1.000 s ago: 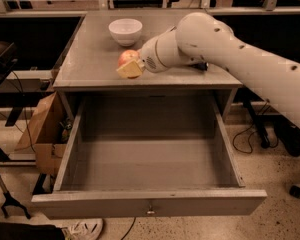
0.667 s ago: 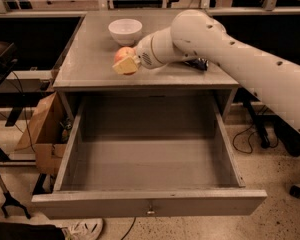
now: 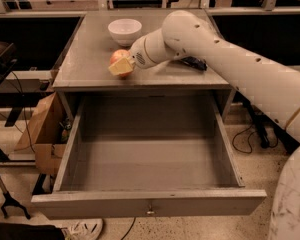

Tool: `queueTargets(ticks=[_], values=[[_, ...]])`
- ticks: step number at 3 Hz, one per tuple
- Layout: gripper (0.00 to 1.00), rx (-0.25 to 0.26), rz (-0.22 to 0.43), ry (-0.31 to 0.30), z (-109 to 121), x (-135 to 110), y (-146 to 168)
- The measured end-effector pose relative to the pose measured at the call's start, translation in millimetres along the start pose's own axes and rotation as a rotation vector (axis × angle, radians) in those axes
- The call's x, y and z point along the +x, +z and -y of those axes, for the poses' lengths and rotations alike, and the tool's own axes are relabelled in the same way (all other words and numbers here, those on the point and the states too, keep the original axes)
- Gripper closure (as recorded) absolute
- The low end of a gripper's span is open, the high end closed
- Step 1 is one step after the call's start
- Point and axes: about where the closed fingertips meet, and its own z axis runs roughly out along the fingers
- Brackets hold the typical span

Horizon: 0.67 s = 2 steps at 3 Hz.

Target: Pick apple from top drawer and place on counter

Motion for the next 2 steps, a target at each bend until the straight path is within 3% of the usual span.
queueTargets(ticks=[2], values=[[0.34,-0.009,-0.023,0.014,1.9,3.8,9.0]])
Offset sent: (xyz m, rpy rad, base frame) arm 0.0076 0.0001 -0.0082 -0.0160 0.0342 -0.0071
